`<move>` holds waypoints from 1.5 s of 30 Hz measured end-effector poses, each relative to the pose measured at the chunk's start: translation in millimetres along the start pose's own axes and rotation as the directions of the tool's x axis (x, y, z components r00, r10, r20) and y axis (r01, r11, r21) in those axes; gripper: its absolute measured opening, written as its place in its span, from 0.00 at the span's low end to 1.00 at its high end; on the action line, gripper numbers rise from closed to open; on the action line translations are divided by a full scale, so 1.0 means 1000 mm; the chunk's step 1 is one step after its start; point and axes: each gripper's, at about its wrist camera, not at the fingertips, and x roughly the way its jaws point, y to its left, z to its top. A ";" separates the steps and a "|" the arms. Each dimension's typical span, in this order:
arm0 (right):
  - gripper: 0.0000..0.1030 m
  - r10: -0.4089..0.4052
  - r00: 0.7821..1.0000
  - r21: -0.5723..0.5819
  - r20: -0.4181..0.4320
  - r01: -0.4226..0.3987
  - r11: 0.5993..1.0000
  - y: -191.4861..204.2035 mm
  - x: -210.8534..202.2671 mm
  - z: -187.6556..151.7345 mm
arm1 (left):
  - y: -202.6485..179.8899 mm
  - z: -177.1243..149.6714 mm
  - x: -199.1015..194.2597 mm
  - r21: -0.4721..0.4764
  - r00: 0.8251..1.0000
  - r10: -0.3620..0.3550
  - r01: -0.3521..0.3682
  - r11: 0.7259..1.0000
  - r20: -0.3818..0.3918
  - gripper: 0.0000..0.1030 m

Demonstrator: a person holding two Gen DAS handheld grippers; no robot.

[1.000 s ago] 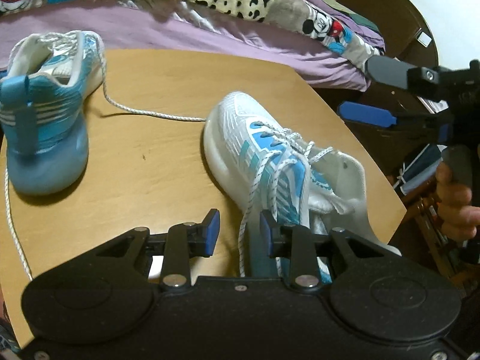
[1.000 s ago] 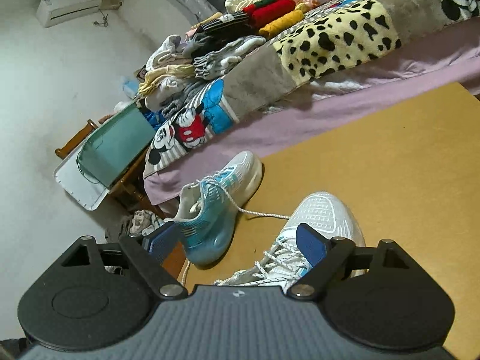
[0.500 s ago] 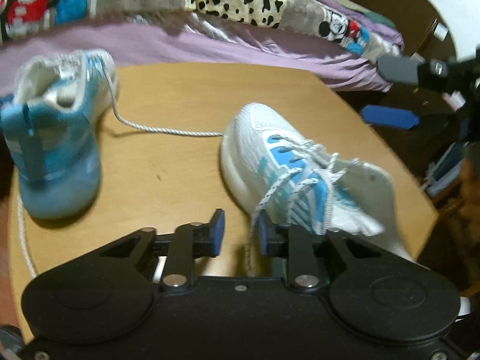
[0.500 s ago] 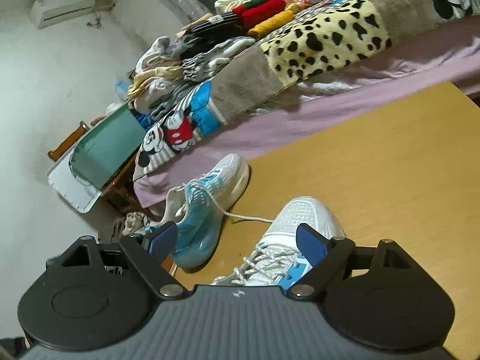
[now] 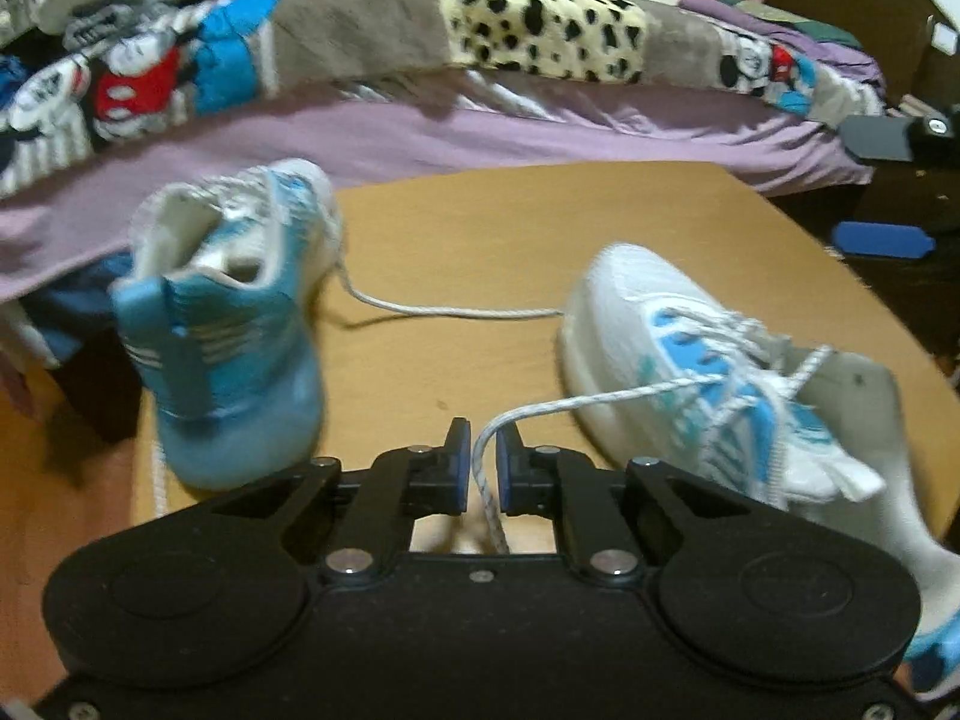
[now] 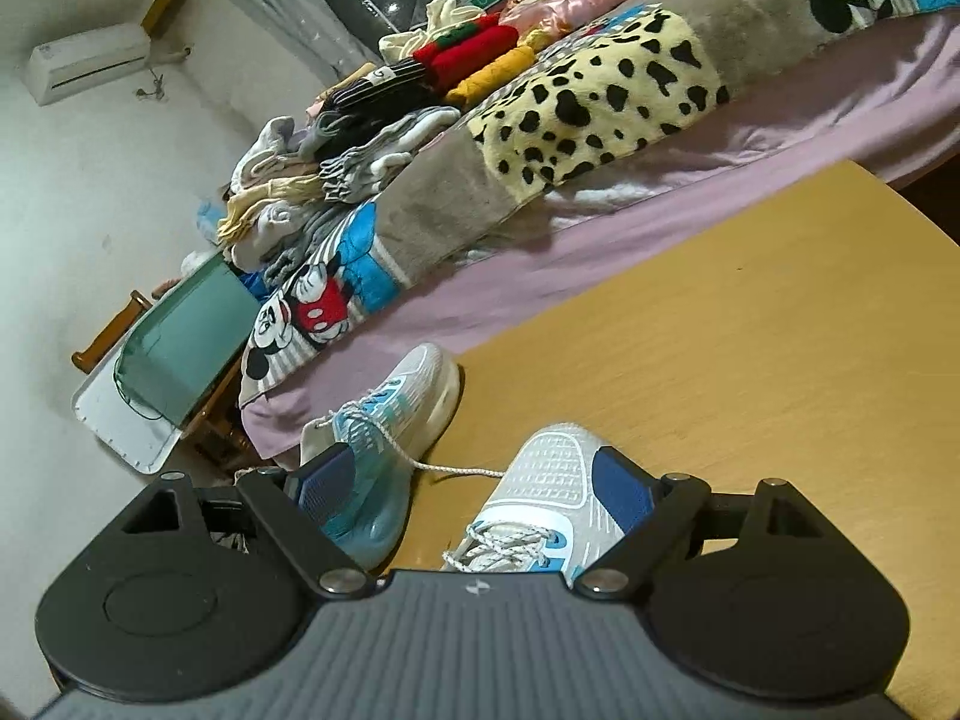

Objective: Lace up shoes with both hands

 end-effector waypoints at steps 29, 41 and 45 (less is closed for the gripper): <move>0.83 -0.014 1.000 -0.065 -0.019 0.012 0.998 0.012 0.005 -0.002 | 0.047 -0.026 -0.042 0.206 0.926 -0.246 0.310 0.928 -0.286 0.10; 0.83 0.031 0.996 -0.153 -0.085 -0.044 0.987 0.040 0.026 -0.013 | 0.077 -0.023 -0.008 -0.081 0.946 -0.180 0.164 0.983 -0.270 0.10; 0.83 0.040 0.993 -0.195 -0.110 -0.061 0.979 0.050 0.030 -0.018 | 0.057 -0.026 -0.005 -0.056 0.943 -0.170 0.160 0.985 -0.286 0.10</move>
